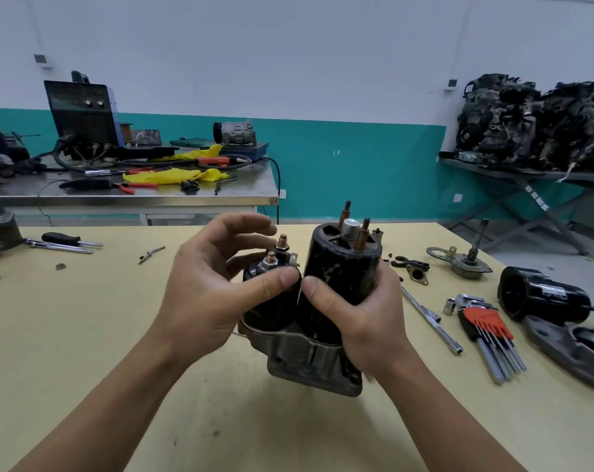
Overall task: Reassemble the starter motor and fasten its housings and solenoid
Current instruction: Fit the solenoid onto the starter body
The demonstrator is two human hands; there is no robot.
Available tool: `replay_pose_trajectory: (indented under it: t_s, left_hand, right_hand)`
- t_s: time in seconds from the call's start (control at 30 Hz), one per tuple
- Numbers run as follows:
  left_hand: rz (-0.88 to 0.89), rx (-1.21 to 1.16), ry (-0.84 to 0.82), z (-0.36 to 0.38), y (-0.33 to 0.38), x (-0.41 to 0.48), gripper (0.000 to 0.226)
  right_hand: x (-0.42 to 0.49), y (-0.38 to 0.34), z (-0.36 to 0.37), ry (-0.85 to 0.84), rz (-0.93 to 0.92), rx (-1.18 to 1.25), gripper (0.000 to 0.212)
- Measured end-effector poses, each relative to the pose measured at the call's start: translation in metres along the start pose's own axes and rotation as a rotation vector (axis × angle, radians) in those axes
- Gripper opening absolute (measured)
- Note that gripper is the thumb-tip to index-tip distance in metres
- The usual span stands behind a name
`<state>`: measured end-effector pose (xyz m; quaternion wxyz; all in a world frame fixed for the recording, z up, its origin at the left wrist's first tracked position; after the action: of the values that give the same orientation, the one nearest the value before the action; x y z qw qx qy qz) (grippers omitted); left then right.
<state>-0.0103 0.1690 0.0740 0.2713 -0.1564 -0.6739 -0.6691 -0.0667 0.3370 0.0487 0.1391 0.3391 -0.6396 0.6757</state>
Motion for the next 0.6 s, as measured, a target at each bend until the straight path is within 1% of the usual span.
replay_pose_trajectory:
  t_s: [0.13, 0.23, 0.3, 0.4, 0.47, 0.6]
  left_hand:
    - [-0.031, 0.012, -0.021, -0.006, 0.006, 0.0, 0.055]
    - [-0.044, 0.01, -0.052, -0.003, 0.006, 0.0, 0.057]
    - [-0.077, 0.012, -0.099, -0.001, 0.005, 0.0, 0.056]
    - [-0.119, -0.007, -0.183, 0.004, 0.004, -0.003, 0.047]
    - [-0.093, 0.013, -0.149, 0.005, 0.004, -0.004, 0.055]
    - [-0.035, 0.061, 0.039, 0.005, 0.0, -0.006, 0.067]
  right_hand:
    - [-0.001, 0.002, 0.0, -0.008, 0.004, 0.005, 0.031]
    - [0.001, 0.004, -0.002, -0.029, 0.012, 0.038, 0.034]
    - [0.003, 0.006, -0.003, -0.074, 0.038, 0.069, 0.038]
    - [0.005, 0.008, -0.004, -0.149, 0.074, 0.099, 0.032]
    - [0.005, 0.008, -0.005, -0.128, 0.073, 0.055, 0.035]
    - [0.01, 0.007, -0.009, 0.061, 0.03, -0.066, 0.051]
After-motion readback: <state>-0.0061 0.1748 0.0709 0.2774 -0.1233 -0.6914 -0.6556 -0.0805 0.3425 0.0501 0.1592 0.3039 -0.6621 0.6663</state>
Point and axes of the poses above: each hand's wrist, its own x-axis towards the middle knuckle, its own z-axis out of the palm, y = z × x, the point moved 4 cm from there along x, towards the middle knuckle, and after that the axes turned 4 degrees about -x, right-handed, at the moved point
